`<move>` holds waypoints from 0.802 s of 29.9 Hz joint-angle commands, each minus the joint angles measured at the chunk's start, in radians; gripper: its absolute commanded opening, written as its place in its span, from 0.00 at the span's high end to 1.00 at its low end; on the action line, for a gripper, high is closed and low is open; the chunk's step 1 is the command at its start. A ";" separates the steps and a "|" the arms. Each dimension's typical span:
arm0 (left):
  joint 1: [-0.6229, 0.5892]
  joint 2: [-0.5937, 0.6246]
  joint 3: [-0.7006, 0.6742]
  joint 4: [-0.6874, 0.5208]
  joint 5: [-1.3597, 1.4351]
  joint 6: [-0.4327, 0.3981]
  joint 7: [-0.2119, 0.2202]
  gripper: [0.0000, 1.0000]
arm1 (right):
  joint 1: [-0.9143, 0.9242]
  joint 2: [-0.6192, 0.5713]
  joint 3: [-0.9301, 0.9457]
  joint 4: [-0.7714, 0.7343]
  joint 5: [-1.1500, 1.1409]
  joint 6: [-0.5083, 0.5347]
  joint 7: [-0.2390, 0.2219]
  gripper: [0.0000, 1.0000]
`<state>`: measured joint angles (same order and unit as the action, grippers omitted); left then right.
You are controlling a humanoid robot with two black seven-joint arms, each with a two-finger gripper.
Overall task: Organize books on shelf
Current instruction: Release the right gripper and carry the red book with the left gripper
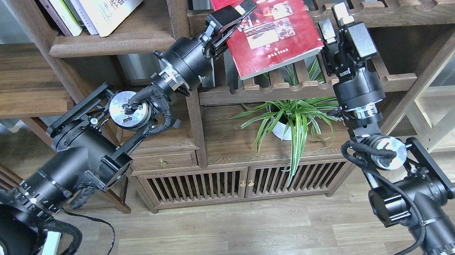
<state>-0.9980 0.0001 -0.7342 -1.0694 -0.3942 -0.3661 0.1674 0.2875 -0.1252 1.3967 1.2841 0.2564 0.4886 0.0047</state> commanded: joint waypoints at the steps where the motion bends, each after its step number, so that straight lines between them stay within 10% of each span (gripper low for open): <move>1: 0.015 0.000 -0.002 -0.044 0.044 -0.030 0.043 0.97 | 0.002 -0.001 0.002 -0.022 0.001 0.000 0.000 0.30; 24: 0.150 0.320 -0.031 -0.441 0.299 -0.037 0.057 0.94 | 0.053 -0.057 0.044 -0.176 -0.002 0.000 0.000 0.29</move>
<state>-0.8555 0.2629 -0.7519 -1.4609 -0.1519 -0.4017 0.2333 0.3367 -0.1774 1.4406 1.1307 0.2559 0.4887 0.0046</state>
